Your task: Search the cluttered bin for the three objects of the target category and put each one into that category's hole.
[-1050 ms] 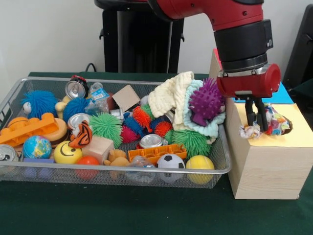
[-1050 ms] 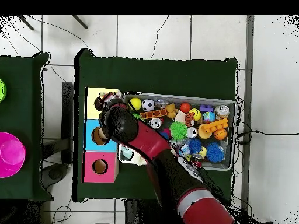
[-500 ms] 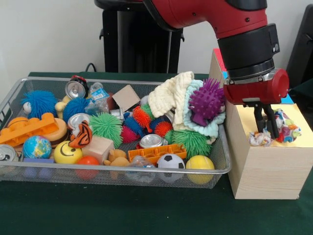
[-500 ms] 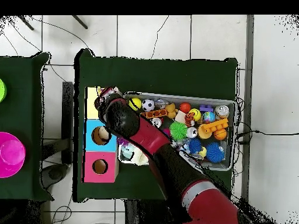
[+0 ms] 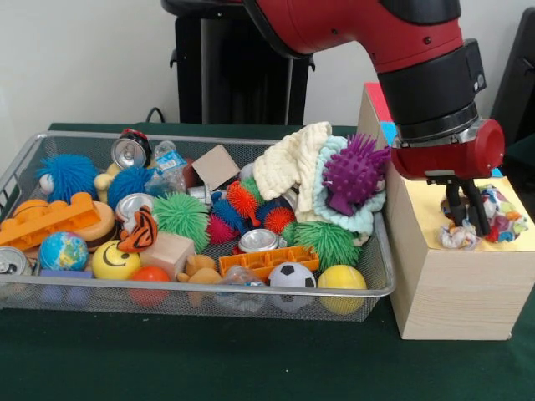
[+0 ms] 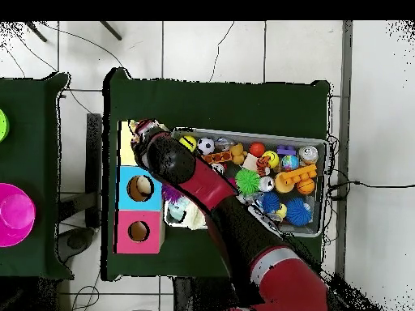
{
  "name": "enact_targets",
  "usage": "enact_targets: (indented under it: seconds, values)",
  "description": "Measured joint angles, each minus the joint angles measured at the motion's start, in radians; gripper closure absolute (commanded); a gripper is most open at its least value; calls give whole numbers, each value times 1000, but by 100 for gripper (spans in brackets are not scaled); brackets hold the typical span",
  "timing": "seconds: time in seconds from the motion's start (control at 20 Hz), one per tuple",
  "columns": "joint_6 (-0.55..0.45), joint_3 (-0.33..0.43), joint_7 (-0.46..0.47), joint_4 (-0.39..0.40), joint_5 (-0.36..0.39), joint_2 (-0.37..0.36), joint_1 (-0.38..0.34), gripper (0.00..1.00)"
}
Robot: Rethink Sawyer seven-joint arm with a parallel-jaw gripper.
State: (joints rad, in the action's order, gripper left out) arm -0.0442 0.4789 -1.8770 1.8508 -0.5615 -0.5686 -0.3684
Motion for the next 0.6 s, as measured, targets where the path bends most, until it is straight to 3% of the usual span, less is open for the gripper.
enact_targets:
  seconds: [0.4, 0.6]
  values:
    - [-129, -27, 0, -33, -43, 13, 54, 100]
    - [-162, -75, 0, -60, -54, 13, 94, 100]
